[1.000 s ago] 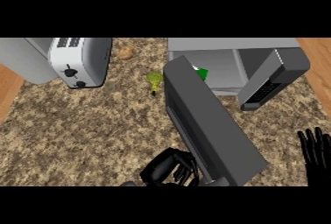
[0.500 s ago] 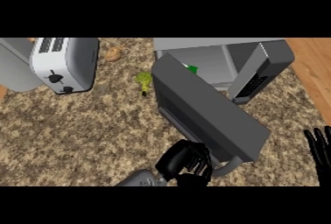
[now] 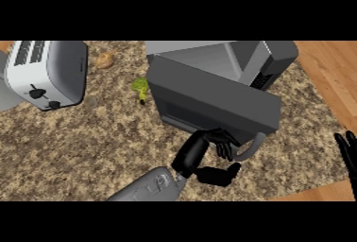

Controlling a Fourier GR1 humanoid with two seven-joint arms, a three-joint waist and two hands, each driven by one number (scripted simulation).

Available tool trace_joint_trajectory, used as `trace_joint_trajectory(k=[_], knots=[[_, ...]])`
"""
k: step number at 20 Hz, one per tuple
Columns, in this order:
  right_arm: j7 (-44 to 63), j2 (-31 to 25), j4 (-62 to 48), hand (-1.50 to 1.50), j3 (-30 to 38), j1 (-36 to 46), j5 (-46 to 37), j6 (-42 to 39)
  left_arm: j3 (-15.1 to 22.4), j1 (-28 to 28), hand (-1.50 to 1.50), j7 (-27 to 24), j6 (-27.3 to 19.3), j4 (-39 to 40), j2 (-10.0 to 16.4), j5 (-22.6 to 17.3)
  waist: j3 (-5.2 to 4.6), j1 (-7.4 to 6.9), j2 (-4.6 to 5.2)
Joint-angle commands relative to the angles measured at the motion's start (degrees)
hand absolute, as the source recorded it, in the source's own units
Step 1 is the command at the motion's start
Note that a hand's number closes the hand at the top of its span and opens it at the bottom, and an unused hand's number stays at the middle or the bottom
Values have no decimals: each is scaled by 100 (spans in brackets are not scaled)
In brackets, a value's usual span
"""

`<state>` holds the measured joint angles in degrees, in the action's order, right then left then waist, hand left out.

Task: Pick up the milk, place it into the microwave and close the microwave

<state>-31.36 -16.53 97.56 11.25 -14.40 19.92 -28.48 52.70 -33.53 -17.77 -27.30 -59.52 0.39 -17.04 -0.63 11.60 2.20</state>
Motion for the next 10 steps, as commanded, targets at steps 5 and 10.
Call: trace_joint_trajectory(k=[5,10], knots=[[168,-80,191,-150,2,124,399,-180,-368,-716,-150,-502,-494,182,-38,-726,13,443,112],[295,-292,249,-150,99,250,593,-297,-448,-1016,-150,-680,-672,432,-38,-1065,20,604,164]])
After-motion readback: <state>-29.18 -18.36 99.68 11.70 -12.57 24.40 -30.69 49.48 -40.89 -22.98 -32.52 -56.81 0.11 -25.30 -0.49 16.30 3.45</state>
